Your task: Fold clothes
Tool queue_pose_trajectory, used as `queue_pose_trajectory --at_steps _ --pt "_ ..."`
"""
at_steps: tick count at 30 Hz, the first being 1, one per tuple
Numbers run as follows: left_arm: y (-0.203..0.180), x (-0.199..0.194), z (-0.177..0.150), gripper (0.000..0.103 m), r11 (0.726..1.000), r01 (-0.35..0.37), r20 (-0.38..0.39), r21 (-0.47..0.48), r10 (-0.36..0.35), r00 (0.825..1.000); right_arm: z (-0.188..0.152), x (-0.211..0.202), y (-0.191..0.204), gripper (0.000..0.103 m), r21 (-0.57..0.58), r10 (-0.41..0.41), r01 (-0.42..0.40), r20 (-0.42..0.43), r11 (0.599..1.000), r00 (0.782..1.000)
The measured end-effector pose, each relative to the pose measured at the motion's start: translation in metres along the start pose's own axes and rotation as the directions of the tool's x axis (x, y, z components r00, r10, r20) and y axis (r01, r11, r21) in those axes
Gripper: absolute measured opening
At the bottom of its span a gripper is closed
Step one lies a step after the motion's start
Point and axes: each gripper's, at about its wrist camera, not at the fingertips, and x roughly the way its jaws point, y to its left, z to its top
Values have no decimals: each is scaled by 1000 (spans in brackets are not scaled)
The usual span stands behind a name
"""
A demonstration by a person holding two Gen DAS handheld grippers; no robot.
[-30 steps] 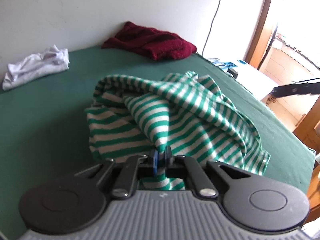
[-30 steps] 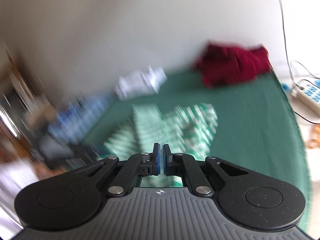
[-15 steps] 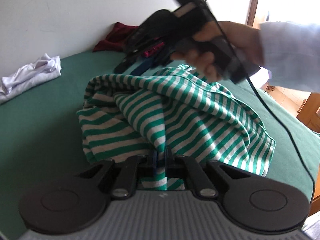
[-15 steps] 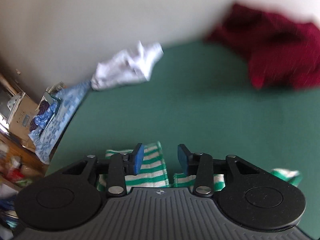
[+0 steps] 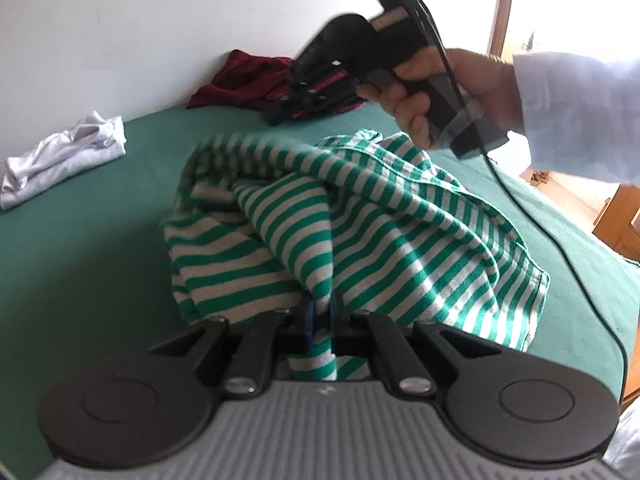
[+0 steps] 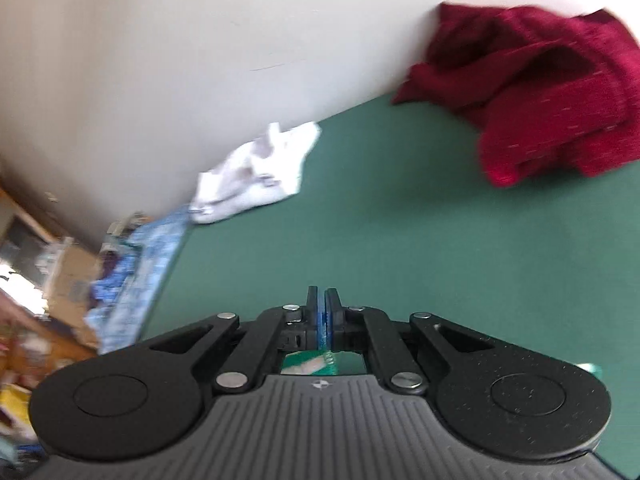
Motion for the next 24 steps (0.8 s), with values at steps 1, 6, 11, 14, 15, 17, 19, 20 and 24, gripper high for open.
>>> queue_pose_trajectory --at_steps 1,6,11,14,15,17,19,20,24 --pt "-1 -1 0 1 1000 -6 -1 2 6 1000 -1 1 -6 0 31 6 -6 -11 1000 1000" --pt "-5 -10 4 1 1000 -4 22 22 3 1000 -8 3 -19 41 125 131 -116 -114 985 985" --pt "-4 -9 9 1 1000 5 33 -3 -5 999 -11 24 10 8 22 185 -185 -242 983 953" --pt "-4 -21 7 0 1000 -26 98 8 25 995 -6 11 25 7 -45 193 -199 -121 979 974" --pt "-4 -24 5 0 1000 -18 102 -1 18 995 -4 4 23 7 -43 194 -196 -64 980 979" --pt "-2 -31 0 0 1000 -3 112 -18 5 994 -2 3 7 7 5 136 -136 -26 991 990" --pt "-2 -29 -6 0 1000 -12 93 -16 13 996 -5 18 -8 7 -7 0 0 -61 1000 998" --pt "-2 -24 -11 0 1000 -28 69 -5 29 997 -10 25 -12 8 -46 -64 61 -85 997 994" --pt "0 -18 -15 0 998 -54 32 17 53 998 -23 21 -13 19 -98 -116 108 -82 989 990"
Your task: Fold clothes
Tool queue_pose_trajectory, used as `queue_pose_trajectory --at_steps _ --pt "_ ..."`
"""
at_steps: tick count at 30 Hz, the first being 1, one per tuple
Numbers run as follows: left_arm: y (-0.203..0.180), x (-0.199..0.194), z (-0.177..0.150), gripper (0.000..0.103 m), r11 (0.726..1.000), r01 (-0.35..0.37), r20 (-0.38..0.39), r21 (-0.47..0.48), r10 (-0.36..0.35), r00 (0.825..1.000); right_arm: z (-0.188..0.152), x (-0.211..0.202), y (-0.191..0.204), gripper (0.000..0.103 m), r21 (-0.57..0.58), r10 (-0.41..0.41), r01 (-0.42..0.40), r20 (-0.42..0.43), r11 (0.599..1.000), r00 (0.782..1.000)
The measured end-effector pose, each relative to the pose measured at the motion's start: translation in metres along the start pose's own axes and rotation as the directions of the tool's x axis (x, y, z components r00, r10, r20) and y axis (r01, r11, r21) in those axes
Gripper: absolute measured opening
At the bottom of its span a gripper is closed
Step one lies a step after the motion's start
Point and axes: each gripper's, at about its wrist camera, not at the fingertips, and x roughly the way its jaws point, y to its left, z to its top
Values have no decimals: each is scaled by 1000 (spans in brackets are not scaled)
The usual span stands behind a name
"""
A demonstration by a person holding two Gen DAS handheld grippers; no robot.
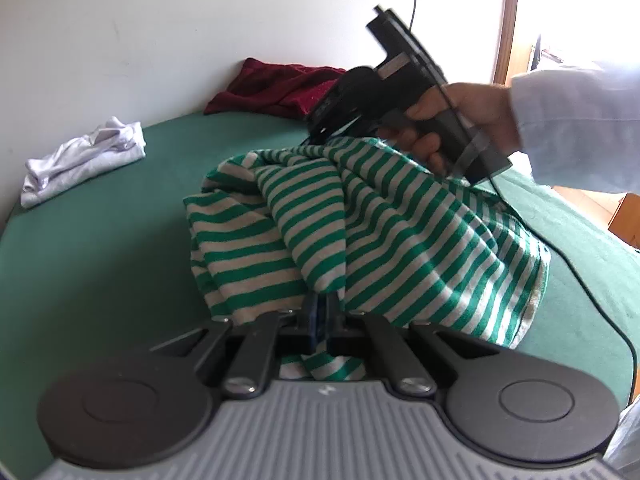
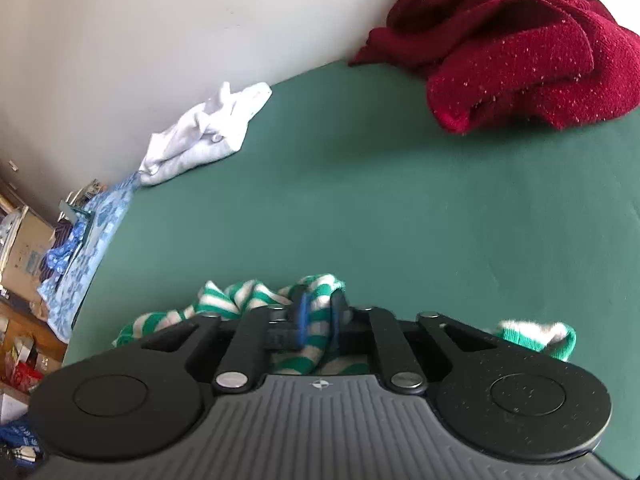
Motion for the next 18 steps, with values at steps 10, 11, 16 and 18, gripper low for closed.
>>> queue_pose_trajectory --at_steps 10,11,16,18 --pt "2 -21 9 0 999 -9 51 -31 11 999 -59 -128 -1 38 -60 34 -29 78 998 996" --pt "3 -19 8 0 999 -24 43 -34 26 999 -73 -141 1 39 -64 25 -21 70 998 997" --pt "0 -8 4 4 998 -62 -8 -29 61 998 -142 -175 11 46 -85 -74 76 24 993 997" --pt "-5 -7 4 15 997 -74 -14 -9 74 997 -161 -174 14 46 -98 -78 79 20 992 997"
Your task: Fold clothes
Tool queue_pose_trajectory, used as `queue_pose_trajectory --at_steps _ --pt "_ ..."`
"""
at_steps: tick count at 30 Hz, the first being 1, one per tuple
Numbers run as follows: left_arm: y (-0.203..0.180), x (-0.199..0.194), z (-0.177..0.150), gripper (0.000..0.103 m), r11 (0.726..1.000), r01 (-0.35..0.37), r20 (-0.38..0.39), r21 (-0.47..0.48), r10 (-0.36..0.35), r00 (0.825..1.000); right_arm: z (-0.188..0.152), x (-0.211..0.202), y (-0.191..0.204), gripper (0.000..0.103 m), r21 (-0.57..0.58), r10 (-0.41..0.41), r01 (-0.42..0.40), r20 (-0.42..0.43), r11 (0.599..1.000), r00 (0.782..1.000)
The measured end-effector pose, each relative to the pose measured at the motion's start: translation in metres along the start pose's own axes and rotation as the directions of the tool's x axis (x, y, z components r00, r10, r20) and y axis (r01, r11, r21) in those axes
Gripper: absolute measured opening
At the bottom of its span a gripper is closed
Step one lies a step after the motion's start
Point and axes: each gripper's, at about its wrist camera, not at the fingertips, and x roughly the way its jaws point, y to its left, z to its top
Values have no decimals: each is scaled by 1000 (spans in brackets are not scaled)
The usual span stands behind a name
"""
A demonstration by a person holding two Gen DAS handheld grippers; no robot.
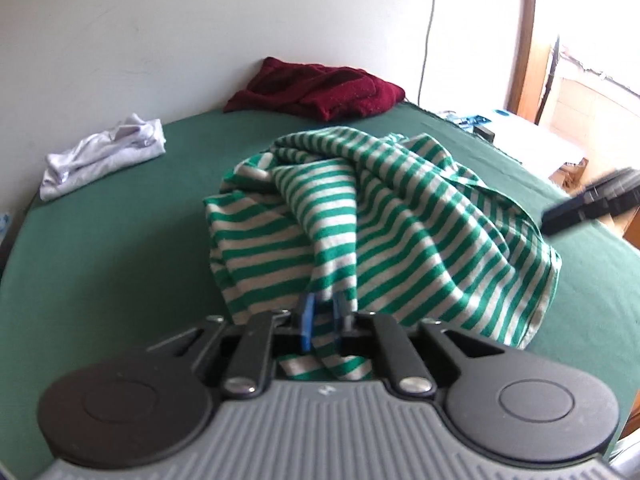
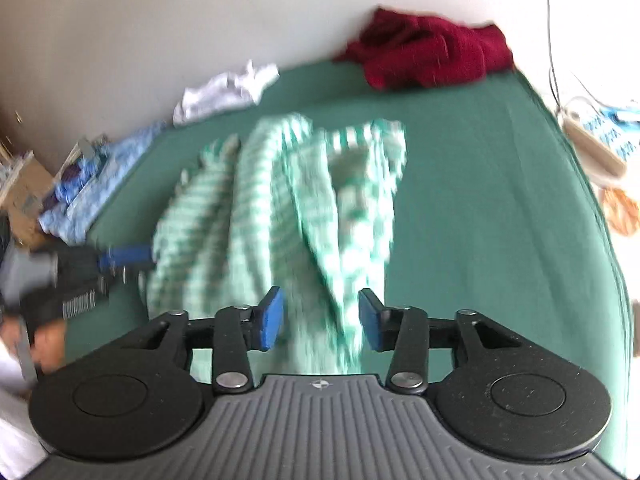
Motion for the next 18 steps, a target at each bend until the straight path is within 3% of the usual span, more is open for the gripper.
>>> queue_pose_trajectory --at_steps 1,5,9,13,15,16,18 --pt "-3 1 1 23 1000 -13 -4 15 13 1000 -6 1 4 45 -14 -4 4 10 1000 1000" --pt "-10 6 1 35 997 -64 -20 47 65 998 -20 2 16 42 -76 -2 7 64 997 998" --pt "-14 12 0 37 995 -96 -41 19 96 995 -23 9 12 36 -103 -27 36 92 994 995" --pt "-19 12 3 37 993 -115 -44 0 115 992 -17 11 -8 36 -30 39 -35 136 999 990" --pt "-21 13 2 36 992 -123 -48 -4 123 991 -10 19 -12 22 -38 52 -48 115 998 992" --pt "-22 14 3 35 992 -127 -52 1 126 991 -8 17 -13 7 -38 60 -56 105 998 993" --pt "-25 12 5 32 991 -130 -57 8 130 990 -5 5 -15 7 -44 87 -82 116 996 990"
